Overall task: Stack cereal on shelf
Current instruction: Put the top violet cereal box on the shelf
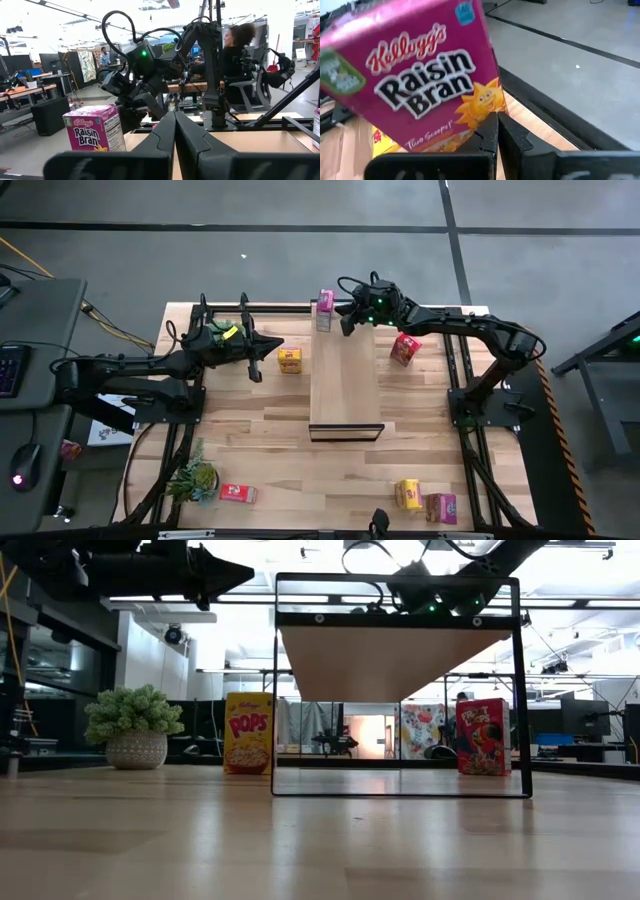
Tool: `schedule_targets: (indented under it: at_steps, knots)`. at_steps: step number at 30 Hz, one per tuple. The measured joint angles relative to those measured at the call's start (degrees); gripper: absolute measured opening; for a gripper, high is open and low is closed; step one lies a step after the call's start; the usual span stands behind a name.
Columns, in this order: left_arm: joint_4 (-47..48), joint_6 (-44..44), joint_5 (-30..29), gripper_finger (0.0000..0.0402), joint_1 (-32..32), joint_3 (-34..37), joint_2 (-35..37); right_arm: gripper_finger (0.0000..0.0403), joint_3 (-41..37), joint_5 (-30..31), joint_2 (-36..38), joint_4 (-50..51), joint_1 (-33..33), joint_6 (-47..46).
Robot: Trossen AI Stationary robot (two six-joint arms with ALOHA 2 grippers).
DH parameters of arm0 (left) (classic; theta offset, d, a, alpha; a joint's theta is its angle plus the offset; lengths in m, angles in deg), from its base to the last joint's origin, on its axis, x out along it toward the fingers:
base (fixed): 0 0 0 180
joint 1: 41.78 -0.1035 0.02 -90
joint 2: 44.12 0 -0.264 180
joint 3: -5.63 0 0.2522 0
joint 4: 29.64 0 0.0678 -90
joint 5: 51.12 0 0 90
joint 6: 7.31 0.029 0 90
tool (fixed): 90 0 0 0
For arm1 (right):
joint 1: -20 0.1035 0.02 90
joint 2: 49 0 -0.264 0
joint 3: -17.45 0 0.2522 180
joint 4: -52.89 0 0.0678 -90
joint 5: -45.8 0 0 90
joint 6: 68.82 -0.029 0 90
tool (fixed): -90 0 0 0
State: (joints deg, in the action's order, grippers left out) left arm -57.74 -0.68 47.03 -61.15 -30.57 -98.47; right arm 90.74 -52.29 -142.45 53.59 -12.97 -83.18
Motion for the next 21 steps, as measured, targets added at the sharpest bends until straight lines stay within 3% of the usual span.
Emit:
schedule_targets:
  at_steps: [16, 21]
  knots:
    - [0.0, 0.0, 0.0, 0.0, 0.0, 0.0, 0.0, 0.0002, 0.0, 1.1, 0.0, 2.0, 0.7, -6.4]
    - [0.0, 0.0, 0.0, 0.0, 0.0, 0.0, 0.0, 0.0002, 0.0, 4.1, -0.6, 1.0, 2.2, -6.6]
